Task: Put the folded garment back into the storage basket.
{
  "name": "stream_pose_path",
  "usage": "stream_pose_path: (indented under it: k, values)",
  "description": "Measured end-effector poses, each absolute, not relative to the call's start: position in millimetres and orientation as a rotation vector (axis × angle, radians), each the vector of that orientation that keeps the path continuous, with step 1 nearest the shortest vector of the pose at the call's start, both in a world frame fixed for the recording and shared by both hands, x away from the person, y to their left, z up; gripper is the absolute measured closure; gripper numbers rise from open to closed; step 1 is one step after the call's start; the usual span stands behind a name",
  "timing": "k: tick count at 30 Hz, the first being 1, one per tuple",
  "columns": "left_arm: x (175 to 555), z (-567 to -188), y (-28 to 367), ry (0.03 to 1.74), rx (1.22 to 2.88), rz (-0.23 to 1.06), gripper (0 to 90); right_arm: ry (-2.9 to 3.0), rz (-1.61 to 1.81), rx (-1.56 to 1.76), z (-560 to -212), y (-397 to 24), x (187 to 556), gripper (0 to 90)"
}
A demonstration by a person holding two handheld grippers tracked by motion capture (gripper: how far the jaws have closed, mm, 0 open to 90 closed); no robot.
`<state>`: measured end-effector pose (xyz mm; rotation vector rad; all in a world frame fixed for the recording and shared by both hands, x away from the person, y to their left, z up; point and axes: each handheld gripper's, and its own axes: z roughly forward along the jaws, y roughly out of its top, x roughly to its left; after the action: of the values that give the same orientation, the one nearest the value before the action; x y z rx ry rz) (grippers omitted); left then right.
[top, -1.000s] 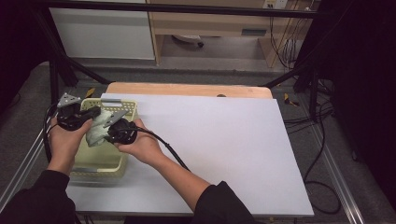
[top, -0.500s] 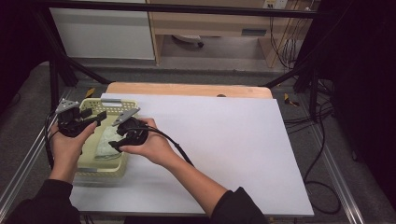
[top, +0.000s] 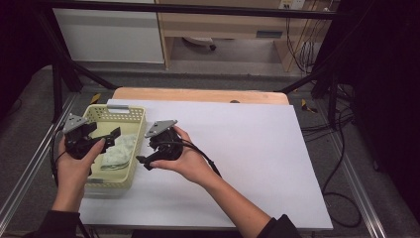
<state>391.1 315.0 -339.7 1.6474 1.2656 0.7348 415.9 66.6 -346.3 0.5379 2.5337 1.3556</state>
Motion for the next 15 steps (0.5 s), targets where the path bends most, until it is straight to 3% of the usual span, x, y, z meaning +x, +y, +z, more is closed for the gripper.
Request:
stream_pose_path:
  k: [15]
  values:
    - [355.3,-356.7,277.0,1.167,1.603,0.743,6.2,2.427,1.440,0.661,-350.5,15.1,415.3,4.2]
